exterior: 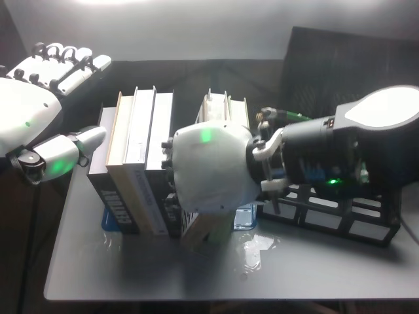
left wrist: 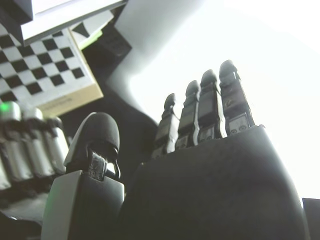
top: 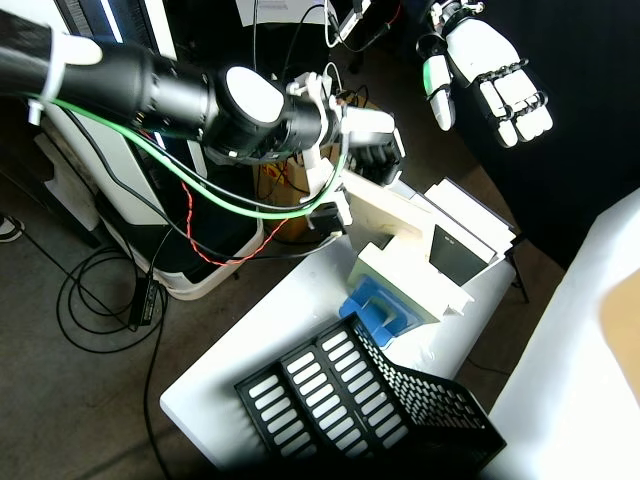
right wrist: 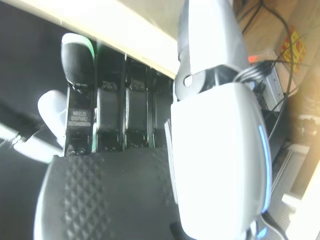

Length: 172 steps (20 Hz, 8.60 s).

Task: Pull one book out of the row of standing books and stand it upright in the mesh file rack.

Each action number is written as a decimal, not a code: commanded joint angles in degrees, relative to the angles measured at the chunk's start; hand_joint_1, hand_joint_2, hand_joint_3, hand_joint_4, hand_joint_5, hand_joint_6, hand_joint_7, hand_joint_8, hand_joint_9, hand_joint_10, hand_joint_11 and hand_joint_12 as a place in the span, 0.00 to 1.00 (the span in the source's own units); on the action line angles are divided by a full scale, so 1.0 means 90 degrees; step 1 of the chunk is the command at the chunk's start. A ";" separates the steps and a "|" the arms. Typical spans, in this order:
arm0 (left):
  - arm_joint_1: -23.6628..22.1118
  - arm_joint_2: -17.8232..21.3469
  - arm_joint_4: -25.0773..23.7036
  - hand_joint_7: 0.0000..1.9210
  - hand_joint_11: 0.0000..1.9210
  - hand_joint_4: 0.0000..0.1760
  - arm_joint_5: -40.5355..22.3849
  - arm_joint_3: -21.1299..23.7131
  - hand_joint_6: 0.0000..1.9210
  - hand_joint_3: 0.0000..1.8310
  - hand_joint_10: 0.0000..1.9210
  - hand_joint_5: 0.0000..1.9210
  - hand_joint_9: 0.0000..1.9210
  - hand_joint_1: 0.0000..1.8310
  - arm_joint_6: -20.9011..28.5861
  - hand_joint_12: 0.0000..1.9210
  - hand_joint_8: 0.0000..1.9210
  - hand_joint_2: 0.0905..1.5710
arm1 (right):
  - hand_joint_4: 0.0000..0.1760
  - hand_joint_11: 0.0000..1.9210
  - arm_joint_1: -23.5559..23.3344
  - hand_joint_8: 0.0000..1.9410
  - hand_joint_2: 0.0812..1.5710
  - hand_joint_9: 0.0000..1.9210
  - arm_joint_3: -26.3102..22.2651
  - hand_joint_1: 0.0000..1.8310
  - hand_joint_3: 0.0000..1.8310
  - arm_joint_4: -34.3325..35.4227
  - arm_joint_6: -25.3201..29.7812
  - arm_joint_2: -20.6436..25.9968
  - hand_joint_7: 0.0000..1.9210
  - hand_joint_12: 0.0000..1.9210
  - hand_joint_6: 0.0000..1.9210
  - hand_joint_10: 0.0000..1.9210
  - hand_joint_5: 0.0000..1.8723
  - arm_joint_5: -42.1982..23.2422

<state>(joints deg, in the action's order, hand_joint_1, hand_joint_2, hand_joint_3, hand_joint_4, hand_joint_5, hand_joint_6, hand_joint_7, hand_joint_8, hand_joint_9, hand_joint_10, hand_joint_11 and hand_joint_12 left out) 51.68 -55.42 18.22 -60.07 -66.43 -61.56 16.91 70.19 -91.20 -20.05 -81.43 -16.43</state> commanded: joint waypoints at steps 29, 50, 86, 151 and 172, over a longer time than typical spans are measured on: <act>0.0001 0.0145 0.0056 0.00 0.00 0.30 -0.0909 0.0026 0.00 0.00 0.00 0.00 0.00 0.04 0.0058 0.00 0.00 0.92 | 0.00 0.35 -0.2373 0.70 0.77 0.39 -0.0240 0.73 0.00 -0.2280 0.4193 0.1793 0.41 0.91 0.65 0.82 0.36 -0.1357; -0.0059 0.0137 0.0072 0.00 0.00 0.00 -0.0771 0.0045 0.00 0.00 0.00 0.00 0.00 0.12 0.0057 0.00 0.00 0.94 | 0.00 0.23 -0.3378 0.65 0.76 0.40 -0.0528 0.74 0.00 -0.6073 0.7580 0.3002 0.42 0.99 0.67 0.81 0.39 -0.1404; -0.0122 -0.0381 -0.0277 0.00 0.00 0.27 -0.0993 -0.0337 0.00 0.00 0.00 0.00 0.00 0.09 0.0499 0.00 0.00 0.91 | 0.00 0.25 -0.1780 0.57 0.74 0.41 0.2487 0.74 0.00 -0.9042 0.9090 -0.0139 0.44 0.86 0.65 0.76 0.41 0.0451; -0.0333 -0.0465 -0.0711 0.00 0.00 0.23 -0.1660 -0.0223 0.00 0.00 0.00 0.00 0.00 0.08 0.0824 0.00 0.00 0.94 | 0.25 0.00 -0.2040 0.00 0.65 0.00 0.1014 0.41 0.00 -0.8605 0.9745 0.1638 0.00 0.00 0.00 0.00 0.00 0.1174; 0.0033 0.0007 -0.0440 0.00 0.00 0.32 -0.1384 0.0204 0.00 0.00 0.00 0.00 0.00 0.09 0.0711 0.00 0.00 0.87 | 0.00 0.00 0.0055 0.00 0.69 0.00 -0.1522 0.18 0.00 -0.9042 1.1101 0.3324 0.00 0.00 0.00 0.00 0.00 0.3799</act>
<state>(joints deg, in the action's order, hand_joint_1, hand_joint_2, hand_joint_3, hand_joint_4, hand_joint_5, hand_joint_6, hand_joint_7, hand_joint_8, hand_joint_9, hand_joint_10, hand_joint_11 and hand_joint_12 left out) 52.31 -55.83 14.44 -65.73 -64.45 -55.20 18.35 56.47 -170.60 80.01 -51.99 10.37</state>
